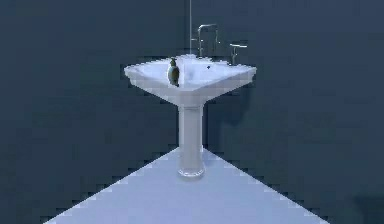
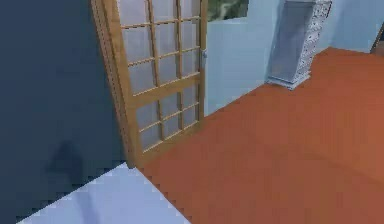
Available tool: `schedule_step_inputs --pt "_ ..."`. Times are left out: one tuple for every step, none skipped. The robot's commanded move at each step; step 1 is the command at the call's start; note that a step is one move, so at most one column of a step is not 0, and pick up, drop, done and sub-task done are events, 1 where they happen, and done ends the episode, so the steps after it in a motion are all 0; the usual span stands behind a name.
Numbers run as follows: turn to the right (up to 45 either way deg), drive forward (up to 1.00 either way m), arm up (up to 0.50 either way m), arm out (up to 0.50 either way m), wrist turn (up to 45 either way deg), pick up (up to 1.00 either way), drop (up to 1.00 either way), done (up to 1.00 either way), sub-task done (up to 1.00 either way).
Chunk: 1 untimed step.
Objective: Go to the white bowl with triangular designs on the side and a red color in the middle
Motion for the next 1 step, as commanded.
schedule_step_inputs --pt "-45.0 0.00 0.00 0.00 0.0 0.00 0.00 0.00 0.00"
